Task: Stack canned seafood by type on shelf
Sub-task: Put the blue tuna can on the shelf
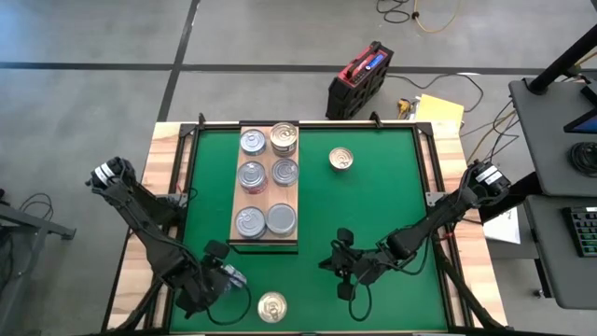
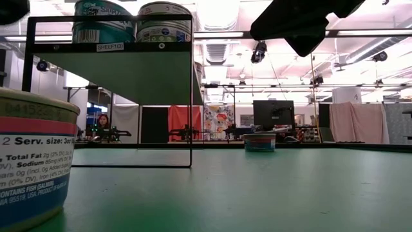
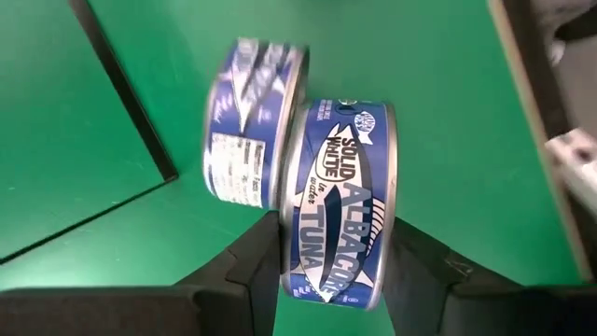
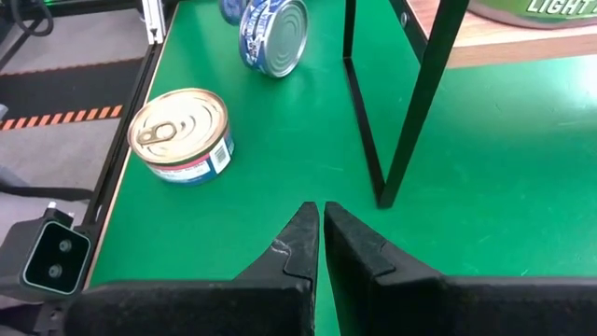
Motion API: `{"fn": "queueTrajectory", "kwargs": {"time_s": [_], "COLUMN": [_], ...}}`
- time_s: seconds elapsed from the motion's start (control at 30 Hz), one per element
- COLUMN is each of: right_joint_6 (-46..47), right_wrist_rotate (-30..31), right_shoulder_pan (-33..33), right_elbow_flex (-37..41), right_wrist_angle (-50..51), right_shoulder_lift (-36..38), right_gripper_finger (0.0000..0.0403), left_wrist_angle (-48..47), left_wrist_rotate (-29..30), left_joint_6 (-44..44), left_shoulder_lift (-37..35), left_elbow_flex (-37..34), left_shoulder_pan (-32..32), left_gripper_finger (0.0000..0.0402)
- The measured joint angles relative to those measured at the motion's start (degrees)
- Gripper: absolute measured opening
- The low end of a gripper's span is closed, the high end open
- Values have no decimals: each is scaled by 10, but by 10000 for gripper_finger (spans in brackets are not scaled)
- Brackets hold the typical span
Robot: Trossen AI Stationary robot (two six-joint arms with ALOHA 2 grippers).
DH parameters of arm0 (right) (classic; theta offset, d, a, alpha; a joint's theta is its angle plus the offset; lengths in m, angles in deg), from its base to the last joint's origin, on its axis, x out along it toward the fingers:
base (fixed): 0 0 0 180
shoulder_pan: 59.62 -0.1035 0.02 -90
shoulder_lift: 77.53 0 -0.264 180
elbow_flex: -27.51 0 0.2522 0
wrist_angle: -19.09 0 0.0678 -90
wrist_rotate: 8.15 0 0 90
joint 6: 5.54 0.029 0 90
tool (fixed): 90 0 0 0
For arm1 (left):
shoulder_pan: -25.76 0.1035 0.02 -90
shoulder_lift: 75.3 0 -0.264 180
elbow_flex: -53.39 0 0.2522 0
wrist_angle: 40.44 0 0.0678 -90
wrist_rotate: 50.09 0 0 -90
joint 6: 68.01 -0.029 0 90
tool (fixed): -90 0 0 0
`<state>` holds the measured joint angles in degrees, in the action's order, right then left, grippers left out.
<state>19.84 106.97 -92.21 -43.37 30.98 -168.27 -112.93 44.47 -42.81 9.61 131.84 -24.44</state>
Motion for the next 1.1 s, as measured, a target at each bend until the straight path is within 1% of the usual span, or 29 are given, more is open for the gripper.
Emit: {"fn": "queueTrajectory", "kwargs": {"time_s": [0.13, 0.2, 0.33, 0.43, 0.57, 0.63, 0.73, 0.87, 0.93, 1.03, 1.07, 1.1], "right_joint_6": [-10, -24, -48, -72, -118, -159, -236, -341, -387, -448, -466, -476], "right_wrist_rotate": [0, 0, 0, 0, 0, 3, 13, 49, 91, 183, 197, 196], "right_shoulder_pan": [0, 0, 0, 0, 0, 0, 0, 0, 1, 8, 13, 21], "right_elbow_flex": [0, 0, 0, 0, 0, 0, 0, 0, 0, 0, 0, 0], "right_wrist_angle": [0, 0, -1, -4, -4, -5, -10, -41, -56, -66, -65, -58], "right_shoulder_lift": [0, 1, 10, 18, 34, 41, 55, 66, 71, 97, 112, 129], "right_gripper_finger": [13, 13, 13, 13, 13, 13, 13, 13, 13, 13, 13, 13], "left_wrist_angle": [-12, -12, -9, 11, 80, 123, 209, 336, 371, 388, 389, 388], "left_wrist_rotate": [22, 44, 106, 166, 219, 262, 359, 468, 507, 567, 586, 596], "left_joint_6": [15, 13, -16, -62, -98, -100, -81, -71, -70, -67, -68, -73], "left_shoulder_lift": [-4, -8, -23, -40, -79, -100, -131, -159, -166, -178, -184, -190], "left_elbow_flex": [55, 88, 146, 166, 148, 124, 78, 27, 12, 9, 13, 18], "left_shoulder_pan": [0, 0, -1, -4, -3, 2, 6, 6, 6, 7, 11, 15], "left_gripper_finger": [127, 127, 127, 127, 127, 127, 127, 127, 127, 127, 127, 127]}}
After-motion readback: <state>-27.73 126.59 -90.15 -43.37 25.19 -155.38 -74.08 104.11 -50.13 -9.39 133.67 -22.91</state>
